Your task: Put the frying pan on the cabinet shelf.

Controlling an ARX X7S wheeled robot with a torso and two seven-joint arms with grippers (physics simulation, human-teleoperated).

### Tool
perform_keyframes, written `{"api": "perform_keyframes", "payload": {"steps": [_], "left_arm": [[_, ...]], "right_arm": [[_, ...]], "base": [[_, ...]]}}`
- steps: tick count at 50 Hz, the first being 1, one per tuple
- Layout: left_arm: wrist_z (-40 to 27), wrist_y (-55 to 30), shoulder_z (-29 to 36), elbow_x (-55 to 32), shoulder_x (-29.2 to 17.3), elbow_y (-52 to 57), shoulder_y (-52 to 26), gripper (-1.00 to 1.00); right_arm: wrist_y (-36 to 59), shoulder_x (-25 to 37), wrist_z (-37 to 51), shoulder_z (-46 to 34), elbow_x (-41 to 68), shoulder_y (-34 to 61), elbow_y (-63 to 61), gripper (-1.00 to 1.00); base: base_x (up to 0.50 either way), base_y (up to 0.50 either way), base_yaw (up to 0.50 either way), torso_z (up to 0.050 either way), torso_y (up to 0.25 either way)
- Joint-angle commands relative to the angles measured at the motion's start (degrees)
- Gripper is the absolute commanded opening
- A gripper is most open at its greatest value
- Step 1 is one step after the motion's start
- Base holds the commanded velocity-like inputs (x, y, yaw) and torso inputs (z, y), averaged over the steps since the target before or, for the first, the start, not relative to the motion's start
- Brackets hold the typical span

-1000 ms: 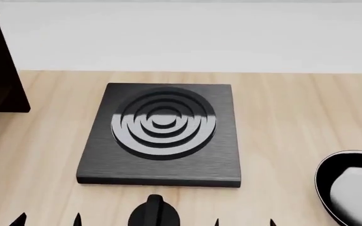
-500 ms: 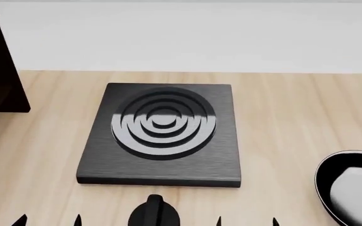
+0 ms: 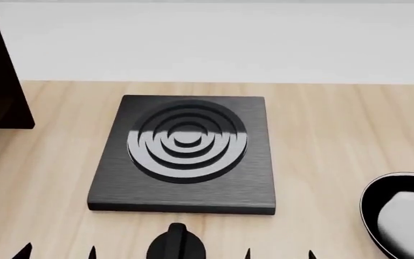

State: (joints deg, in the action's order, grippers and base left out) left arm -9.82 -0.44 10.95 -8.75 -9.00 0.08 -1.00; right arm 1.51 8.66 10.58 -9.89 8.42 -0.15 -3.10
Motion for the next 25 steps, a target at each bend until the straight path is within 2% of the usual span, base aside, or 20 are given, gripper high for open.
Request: {"api": "perform_keyframes", "payload": {"steps": [1,8,10,16,20,25], "left_arm": [[8.8,-1.5,-8.7,7.6,7.5,0.8,1.1,1.0],[7.6,-4.6,-7.7,5.3,6.9,2.4,0.4,1.0],[6.8,-7.8,-7.8,4.6,6.8,4.7,-0.8,1.0],[6.2,-24.9,-8.9,-1.5,4.6,20.7,-3.1,1.0],[6.0,-35.7,-8.3,-3.3,2.5,25.3,-6.9,1.0],[4.2,-44.9,-8.7,-4.5,2.0,28.7,-12.4,1.0]], "right_arm": [[1.6,-7.4,-8.4,8.3,-7.3,-0.9,-0.9,1.0],[5.0,-5.7,-6.6,7.5,-7.0,-0.5,-5.2,1.0],[7.3,-5.1,-6.0,8.2,-6.6,-0.2,-8.1,1.0],[20.6,-2.5,-5.4,10.7,-4.4,1.9,-20.6,1.0],[29.5,-1.2,-4.8,12.7,-2.7,3.3,-26.3,1.0],[40.1,0.6,-4.4,14.8,-1.0,6.7,-33.1,1.0]], "base": [[0.0,0.0,0.0,0.0,0.0],[0.0,0.0,0.0,0.0,0.0],[0.0,0.0,0.0,0.0,0.0],[0.0,0.0,0.0,0.0,0.0],[0.0,0.0,0.0,0.0,0.0],[0.0,0.0,0.0,0.0,0.0]]}}
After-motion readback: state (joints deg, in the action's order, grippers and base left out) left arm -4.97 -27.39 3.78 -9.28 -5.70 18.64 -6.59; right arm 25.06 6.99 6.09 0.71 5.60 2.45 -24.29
